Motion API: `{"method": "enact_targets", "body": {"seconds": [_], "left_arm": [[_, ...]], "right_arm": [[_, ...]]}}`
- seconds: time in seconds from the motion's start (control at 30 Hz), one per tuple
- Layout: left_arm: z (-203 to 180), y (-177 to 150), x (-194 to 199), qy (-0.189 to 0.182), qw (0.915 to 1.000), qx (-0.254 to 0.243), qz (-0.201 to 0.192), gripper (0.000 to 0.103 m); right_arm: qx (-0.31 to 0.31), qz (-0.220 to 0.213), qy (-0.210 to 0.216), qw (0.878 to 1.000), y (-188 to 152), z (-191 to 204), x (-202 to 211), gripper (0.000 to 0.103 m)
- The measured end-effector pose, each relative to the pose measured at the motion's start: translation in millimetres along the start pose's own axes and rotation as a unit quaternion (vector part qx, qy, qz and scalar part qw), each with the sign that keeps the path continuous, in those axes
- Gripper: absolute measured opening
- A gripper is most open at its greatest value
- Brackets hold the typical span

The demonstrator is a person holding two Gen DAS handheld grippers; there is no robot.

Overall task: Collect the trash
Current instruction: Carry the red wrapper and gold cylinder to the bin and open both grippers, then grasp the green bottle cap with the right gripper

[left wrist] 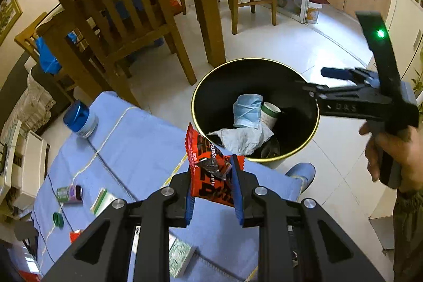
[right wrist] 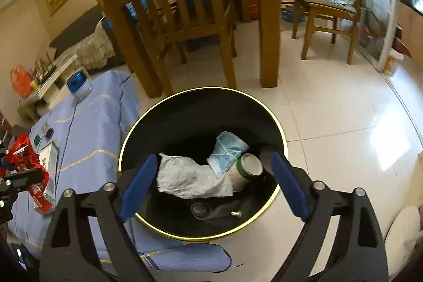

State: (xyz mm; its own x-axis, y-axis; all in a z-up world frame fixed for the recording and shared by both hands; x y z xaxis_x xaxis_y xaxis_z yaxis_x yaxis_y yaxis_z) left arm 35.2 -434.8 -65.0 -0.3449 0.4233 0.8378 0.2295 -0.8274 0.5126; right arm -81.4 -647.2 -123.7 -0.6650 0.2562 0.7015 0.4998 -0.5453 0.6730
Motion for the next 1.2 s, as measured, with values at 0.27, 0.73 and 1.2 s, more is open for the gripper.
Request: {"method": "enact_targets", "body": {"seconds": [0.27,0.73,1.2], "left_arm": [[-6,43,-12,0.003,0.9997,-0.010,-0.021,0.030],[3,51,17,0.022,0.9981,-0.012,-0.056,0.056],[190,-143,141,0.118,0.9773,0.166,-0.058,0.077]], "right_arm": [[-0.051,0.018,-0.011,0.998,-23,-37,-3,0.090],[-0.058,0.030,-0.018,0.998,-42,-37,7,0.090],[0.082,0.027,0.084,0.993,-49,119,38,0.093]]}}
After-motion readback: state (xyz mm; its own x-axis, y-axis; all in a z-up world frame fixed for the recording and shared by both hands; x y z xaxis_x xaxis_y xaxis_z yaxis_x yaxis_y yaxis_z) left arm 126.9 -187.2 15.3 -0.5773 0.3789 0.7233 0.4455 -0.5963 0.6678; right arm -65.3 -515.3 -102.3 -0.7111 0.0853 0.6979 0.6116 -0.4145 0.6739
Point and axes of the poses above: each gripper's, at about its wrist camera, not at the fingertips, and x roughly against the way its jaws point, z to its left, y to its top, the point moved 1 cm from there along -x, roughly the way its jaws point, and after that the axes turned 4 degrees about -x, right-handed, at the moved point
